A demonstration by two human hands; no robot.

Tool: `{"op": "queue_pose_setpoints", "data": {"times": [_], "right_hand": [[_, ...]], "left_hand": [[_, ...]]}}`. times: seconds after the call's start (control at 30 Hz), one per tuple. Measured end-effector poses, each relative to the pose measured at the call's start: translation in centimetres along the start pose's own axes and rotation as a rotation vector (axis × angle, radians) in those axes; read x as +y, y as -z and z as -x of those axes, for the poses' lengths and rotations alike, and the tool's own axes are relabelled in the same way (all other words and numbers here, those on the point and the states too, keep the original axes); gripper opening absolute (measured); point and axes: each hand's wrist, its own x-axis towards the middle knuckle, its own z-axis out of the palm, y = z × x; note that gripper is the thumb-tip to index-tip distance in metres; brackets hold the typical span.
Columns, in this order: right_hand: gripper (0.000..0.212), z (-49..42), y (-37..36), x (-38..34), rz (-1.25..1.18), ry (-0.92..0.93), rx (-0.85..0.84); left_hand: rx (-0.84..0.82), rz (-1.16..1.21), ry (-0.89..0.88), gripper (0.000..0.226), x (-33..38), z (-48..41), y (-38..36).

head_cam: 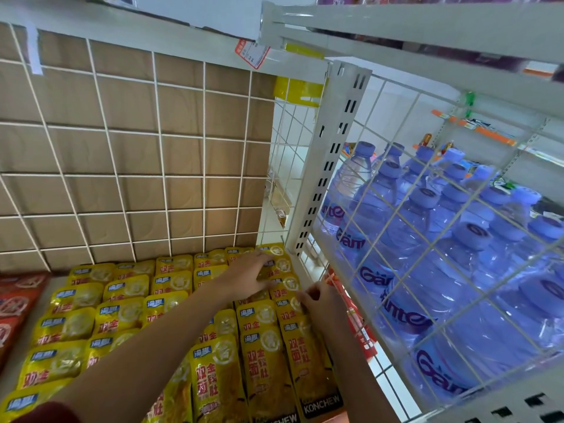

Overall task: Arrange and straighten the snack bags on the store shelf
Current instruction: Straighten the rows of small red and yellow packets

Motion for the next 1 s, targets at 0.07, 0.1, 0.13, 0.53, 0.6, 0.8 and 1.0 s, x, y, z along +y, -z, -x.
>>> {"op": "queue_pose_setpoints", "data": {"times": [0.07,0.1,0.13,0.53,0.6,0.8,1.0], "right_hand": [[0.016,0.0,0.0,-0.1,0.002,0.001,0.001],[0.016,0.0,0.0,-0.1,0.001,0.000,0.002],[0.017,0.1,0.0,-0.1,0.002,0.000,0.002],[0.016,0.0,-0.1,0.1,0.012,0.007,0.006],[0.016,0.0,-0.1,0.1,0.007,0.009,0.008],[0.016,-0.1,0.0,0.1,0.018,0.014,0.003],[0.017,-0.2,0.1,0.1,0.036,0.027,0.001]], "left_hand": [[-0.005,0.007,-0.004,0.066,-0.1,0.0,0.0],[-0.006,0.009,-0.006,0.066,-0.1,0.0,-0.1],[-0.005,0.011,-0.010,0.066,-0.1,0.0,-0.1],[-0.002,-0.013,0.002,0.077,-0.8,0.2,-0.4],[0.002,-0.018,0.004,0.077,-0.9,0.3,-0.5],[-0.006,0.037,0.002,0.085,-1.6,1.4,0.3],[0.041,0.063,-0.012,0.040,-2.5,3.2,0.8]]}}
